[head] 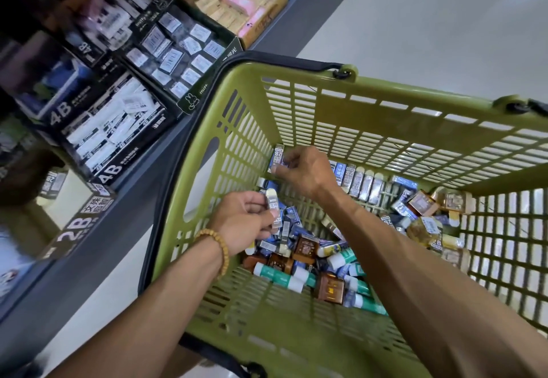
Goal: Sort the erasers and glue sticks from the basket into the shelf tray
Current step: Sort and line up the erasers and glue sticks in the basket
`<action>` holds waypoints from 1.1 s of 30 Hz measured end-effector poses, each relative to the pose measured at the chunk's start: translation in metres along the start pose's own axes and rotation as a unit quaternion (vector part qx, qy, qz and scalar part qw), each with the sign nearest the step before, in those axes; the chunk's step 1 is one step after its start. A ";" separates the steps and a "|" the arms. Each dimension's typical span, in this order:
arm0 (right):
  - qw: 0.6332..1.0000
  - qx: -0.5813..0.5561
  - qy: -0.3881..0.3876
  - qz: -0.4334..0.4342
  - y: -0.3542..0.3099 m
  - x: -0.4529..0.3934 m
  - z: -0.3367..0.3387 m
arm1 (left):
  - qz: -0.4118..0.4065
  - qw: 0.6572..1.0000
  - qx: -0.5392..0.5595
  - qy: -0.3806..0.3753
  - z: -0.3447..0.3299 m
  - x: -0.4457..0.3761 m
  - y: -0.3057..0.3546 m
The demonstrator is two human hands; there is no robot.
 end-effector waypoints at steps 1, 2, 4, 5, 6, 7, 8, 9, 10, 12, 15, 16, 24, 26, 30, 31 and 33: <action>0.998 -0.056 -0.016 -0.010 0.001 0.007 0.005 | -0.003 1.000 0.006 -0.005 -0.001 0.002 0.002; 0.992 -0.115 -0.044 -0.029 0.002 0.017 0.010 | -0.008 1.000 0.007 -0.011 -0.001 0.003 0.004; 0.971 -0.193 -0.126 -0.065 0.003 0.039 0.020 | -0.019 0.999 -0.003 -0.026 -0.003 0.004 0.010; 0.961 -0.206 -0.170 -0.067 0.004 0.048 0.023 | -0.024 0.999 -0.008 -0.034 -0.003 0.004 0.012; 0.954 -0.211 -0.205 -0.063 0.005 0.055 0.024 | -0.028 0.999 -0.011 -0.042 -0.004 0.004 0.014; 0.949 -0.211 -0.226 -0.057 0.008 0.059 0.025 | -0.034 0.998 -0.016 -0.048 -0.004 0.003 0.017; 0.948 -0.210 -0.232 -0.057 0.011 0.060 0.026 | -0.040 0.998 -0.023 -0.049 -0.005 0.002 0.018; 0.949 -0.213 -0.222 -0.065 0.017 0.059 0.028 | -0.049 0.997 -0.037 -0.047 -0.005 0.001 0.019; 0.951 -0.222 -0.200 -0.078 0.021 0.059 0.032 | -0.064 0.995 -0.060 -0.044 -0.006 -0.001 0.019; 0.955 -0.229 -0.165 -0.094 0.029 0.058 0.040 | -0.102 0.985 -0.130 -0.047 -0.010 -0.005 0.019; 0.966 -0.195 -0.138 -0.098 0.035 0.060 0.045 | -0.136 0.967 -0.206 -0.056 -0.020 -0.014 0.015; 0.971 -0.187 -0.104 -0.103 0.037 0.058 0.047 | -0.156 0.961 -0.224 -0.045 -0.021 -0.018 0.016; 0.997 0.046 0.024 -0.051 0.062 0.049 0.049 | -0.203 0.854 -0.468 -0.102 -0.031 -0.021 0.003; 0.996 0.055 0.041 -0.049 0.064 0.049 0.046 | -0.198 0.856 -0.465 -0.105 -0.032 -0.022 0.003; 0.994 0.072 0.054 -0.066 0.063 0.048 0.041 | -0.167 0.873 -0.442 -0.120 -0.029 -0.025 0.002; 0.993 0.074 0.061 -0.067 0.062 0.047 0.040 | -0.164 0.873 -0.443 -0.124 -0.028 -0.026 0.002; 0.993 0.049 0.070 -0.080 0.063 0.045 0.039 | -0.168 0.865 -0.456 -0.128 -0.028 -0.028 0.001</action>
Point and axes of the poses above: each hand's wrist, its own x-axis away from the middle knuckle, its own z-axis out of the back of the hand, y = z × x, the point moved 4 cm from there along -x, towards the middle knuckle, and after that the axes turned 7 degrees about y, right-handed, at the moved point
